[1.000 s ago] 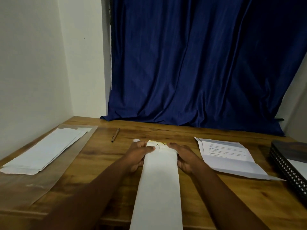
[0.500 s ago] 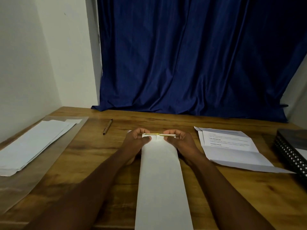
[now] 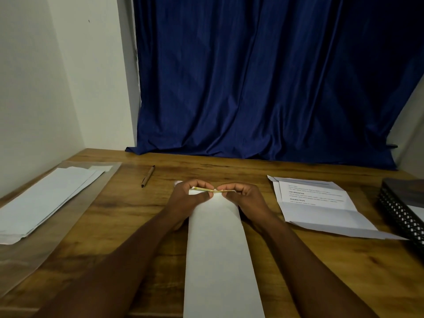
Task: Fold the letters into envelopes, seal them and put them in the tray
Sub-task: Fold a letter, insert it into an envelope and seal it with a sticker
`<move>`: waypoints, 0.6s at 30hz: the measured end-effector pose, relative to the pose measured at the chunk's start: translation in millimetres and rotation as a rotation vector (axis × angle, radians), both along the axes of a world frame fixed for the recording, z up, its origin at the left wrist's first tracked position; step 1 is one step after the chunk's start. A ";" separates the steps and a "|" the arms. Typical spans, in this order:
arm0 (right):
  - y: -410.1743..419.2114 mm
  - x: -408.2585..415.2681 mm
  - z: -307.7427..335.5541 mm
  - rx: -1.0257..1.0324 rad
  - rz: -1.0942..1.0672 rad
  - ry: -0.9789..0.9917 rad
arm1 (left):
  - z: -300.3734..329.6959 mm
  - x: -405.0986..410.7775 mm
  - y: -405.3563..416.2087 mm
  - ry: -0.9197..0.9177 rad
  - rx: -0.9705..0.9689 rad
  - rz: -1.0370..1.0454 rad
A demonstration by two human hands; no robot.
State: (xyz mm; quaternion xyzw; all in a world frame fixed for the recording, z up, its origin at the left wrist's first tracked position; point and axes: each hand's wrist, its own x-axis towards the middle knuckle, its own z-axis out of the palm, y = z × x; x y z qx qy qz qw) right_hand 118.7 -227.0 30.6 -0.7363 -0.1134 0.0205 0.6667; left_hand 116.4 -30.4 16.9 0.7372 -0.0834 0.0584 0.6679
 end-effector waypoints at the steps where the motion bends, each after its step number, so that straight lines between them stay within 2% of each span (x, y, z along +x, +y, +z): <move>1: -0.3 0.3 -0.1 -0.001 0.002 0.002 | 0.5 -0.6 -0.5 -0.002 0.000 -0.001; 6: 1.5 -2.4 3.0 0.003 -0.029 0.065 | 0.5 0.6 -0.9 0.030 -0.002 -0.010; 10: 0.7 -2.6 1.7 -0.006 -0.035 0.036 | -1.5 1.9 -2.6 0.027 0.051 -0.010; 18: -0.8 1.1 3.0 0.048 -0.032 0.106 | -1.8 1.3 2.2 0.046 -0.009 -0.080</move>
